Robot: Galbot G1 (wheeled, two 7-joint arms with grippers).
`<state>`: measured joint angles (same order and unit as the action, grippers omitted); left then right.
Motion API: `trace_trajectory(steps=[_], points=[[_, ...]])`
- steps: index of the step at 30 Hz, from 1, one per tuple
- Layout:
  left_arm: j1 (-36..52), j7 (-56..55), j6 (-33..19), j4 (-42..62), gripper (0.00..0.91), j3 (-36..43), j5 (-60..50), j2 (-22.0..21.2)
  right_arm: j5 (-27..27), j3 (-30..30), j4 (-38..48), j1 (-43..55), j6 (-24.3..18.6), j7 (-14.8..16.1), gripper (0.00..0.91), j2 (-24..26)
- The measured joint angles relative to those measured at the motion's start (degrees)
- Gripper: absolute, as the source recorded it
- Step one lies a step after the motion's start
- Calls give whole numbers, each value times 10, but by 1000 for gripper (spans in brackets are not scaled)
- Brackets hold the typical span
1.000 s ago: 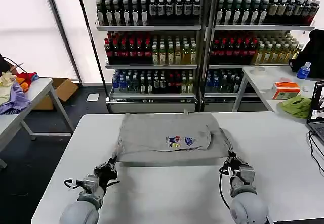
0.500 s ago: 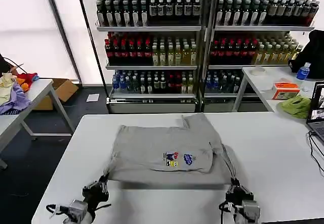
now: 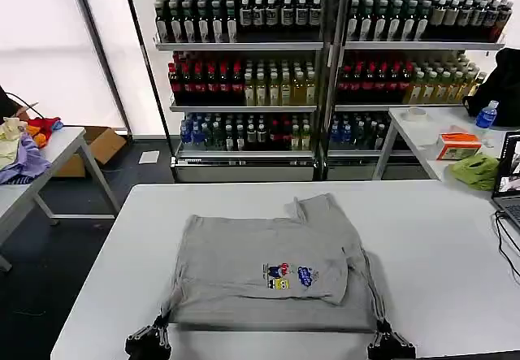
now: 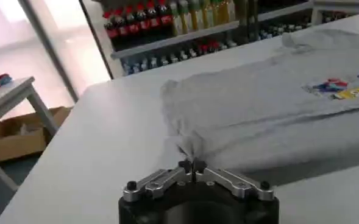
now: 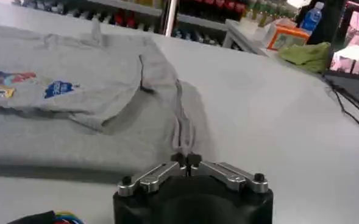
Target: Fold and organize the clothes.
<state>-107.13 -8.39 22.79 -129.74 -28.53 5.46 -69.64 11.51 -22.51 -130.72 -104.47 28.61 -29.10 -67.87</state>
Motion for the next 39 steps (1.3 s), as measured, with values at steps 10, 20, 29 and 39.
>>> trace_trajectory(steps=[10,20,29,39], points=[[11,-12,-19,13,907,14,-11,-31,-16,7,7,21,5,12,907,-15],[74,-8,-8,29,907,7,5,-33,-25,17,47,87,16,36,907,-36],[140,2,5,57,907,11,21,-27,-26,18,97,173,32,48,907,-42],[213,9,23,98,907,21,46,-13,-31,38,166,284,40,56,907,-59]])
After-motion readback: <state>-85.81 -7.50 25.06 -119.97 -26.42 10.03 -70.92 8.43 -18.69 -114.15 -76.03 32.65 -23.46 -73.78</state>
